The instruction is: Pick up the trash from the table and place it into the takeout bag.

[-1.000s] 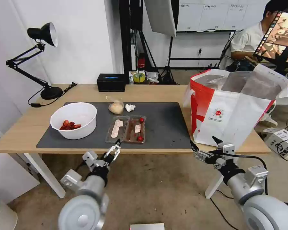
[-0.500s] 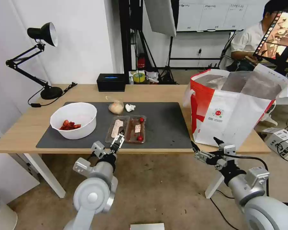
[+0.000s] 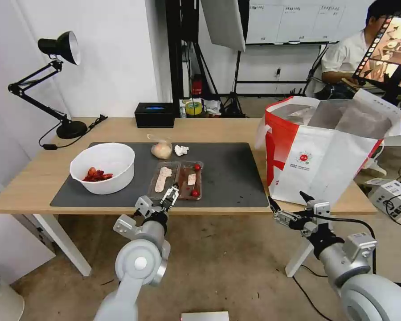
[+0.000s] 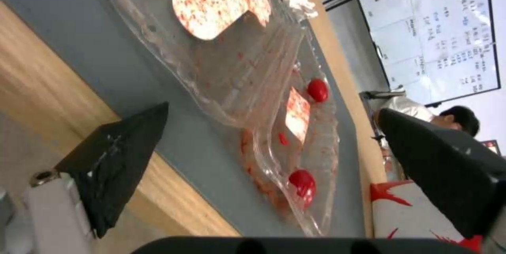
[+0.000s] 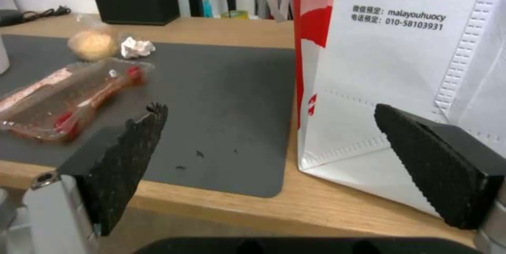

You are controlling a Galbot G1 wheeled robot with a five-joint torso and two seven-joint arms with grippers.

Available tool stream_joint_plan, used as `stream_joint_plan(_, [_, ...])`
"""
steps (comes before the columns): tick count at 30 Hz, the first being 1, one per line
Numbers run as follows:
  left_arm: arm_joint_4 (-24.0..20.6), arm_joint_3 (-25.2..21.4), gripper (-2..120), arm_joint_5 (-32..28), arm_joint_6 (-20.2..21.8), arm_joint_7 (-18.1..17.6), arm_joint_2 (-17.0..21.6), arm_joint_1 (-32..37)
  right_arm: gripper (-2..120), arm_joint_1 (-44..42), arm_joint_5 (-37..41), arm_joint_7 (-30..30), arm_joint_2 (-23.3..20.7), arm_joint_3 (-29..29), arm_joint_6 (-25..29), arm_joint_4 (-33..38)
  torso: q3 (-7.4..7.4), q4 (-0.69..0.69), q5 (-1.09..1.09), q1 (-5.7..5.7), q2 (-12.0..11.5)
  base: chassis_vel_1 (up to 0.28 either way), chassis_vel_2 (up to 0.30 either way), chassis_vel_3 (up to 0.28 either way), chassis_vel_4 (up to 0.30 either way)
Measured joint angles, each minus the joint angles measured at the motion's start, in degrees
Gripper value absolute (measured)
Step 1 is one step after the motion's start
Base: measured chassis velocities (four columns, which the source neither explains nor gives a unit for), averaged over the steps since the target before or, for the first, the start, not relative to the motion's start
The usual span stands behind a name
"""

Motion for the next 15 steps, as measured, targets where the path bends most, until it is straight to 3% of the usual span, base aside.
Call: stream_joint_plan(15, [2.21, 0.22, 100, -0.61, -0.56, -0.27, -0.20, -2.54, 100, -0.30, -0.40, 0.00, 0.09, 0.04, 0.08, -0.18, 0.00, 0.00, 0.00, 0.00, 0.00, 0.000, 0.000, 0.000, 0.000])
